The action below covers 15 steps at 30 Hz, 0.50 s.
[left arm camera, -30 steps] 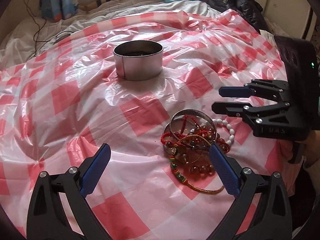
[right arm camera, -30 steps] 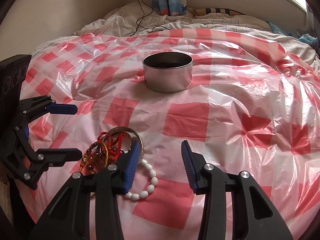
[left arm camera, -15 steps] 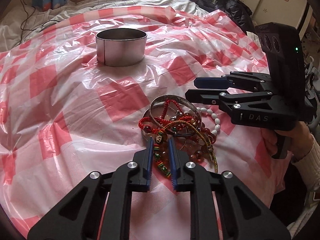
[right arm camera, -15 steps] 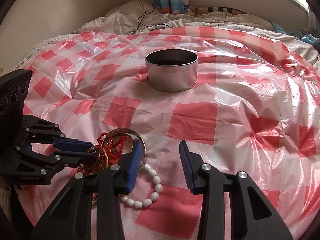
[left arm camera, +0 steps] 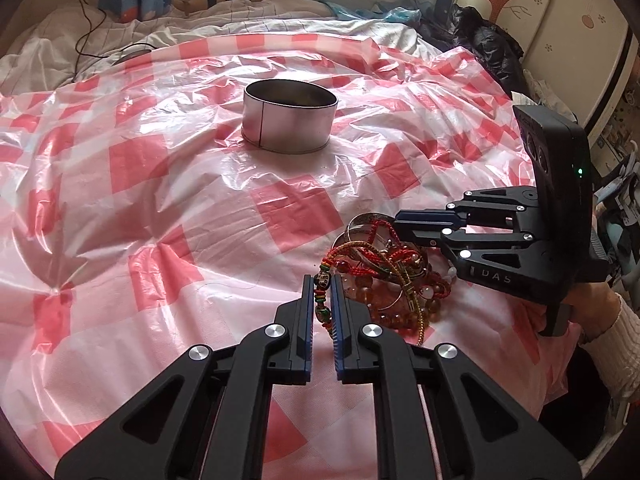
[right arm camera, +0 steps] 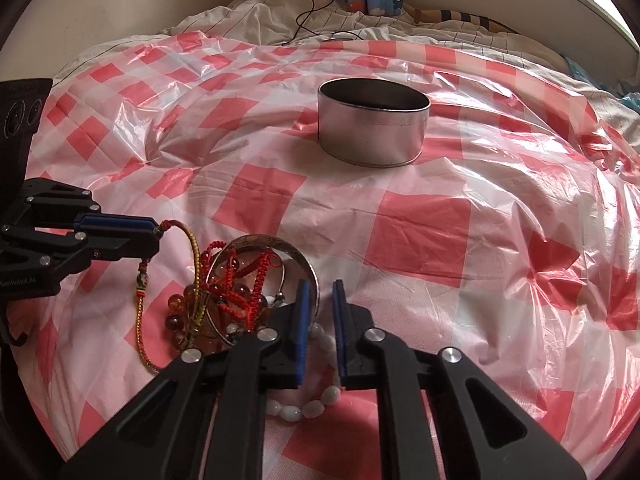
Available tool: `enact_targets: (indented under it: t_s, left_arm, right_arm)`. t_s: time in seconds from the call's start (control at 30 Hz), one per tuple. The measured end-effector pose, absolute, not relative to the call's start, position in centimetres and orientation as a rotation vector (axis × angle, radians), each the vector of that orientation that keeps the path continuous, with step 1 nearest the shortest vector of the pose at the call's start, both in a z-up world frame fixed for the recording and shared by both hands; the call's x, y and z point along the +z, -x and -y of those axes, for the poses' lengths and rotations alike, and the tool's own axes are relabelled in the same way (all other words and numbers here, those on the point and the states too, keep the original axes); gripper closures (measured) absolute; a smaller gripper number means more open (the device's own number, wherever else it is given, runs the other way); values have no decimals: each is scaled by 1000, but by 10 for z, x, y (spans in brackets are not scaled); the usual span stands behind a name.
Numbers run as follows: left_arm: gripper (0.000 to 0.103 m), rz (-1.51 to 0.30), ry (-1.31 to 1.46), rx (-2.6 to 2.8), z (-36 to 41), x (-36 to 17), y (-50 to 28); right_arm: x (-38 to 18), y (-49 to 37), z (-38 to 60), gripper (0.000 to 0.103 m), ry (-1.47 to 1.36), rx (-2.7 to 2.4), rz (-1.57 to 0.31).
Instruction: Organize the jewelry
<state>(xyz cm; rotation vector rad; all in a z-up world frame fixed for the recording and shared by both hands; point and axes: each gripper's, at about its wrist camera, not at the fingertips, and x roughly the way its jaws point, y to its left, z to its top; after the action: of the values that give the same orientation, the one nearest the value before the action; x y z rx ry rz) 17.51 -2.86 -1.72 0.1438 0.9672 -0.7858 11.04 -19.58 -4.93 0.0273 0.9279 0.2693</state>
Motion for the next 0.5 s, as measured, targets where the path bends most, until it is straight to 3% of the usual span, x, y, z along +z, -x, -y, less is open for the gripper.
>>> enact_targets:
  t_s: [0.5]
  left_arm:
    - [98,-925,-142,-798,40,-4,-180]
  right_arm:
    - [-19,-106,231,99,-166,212,-797]
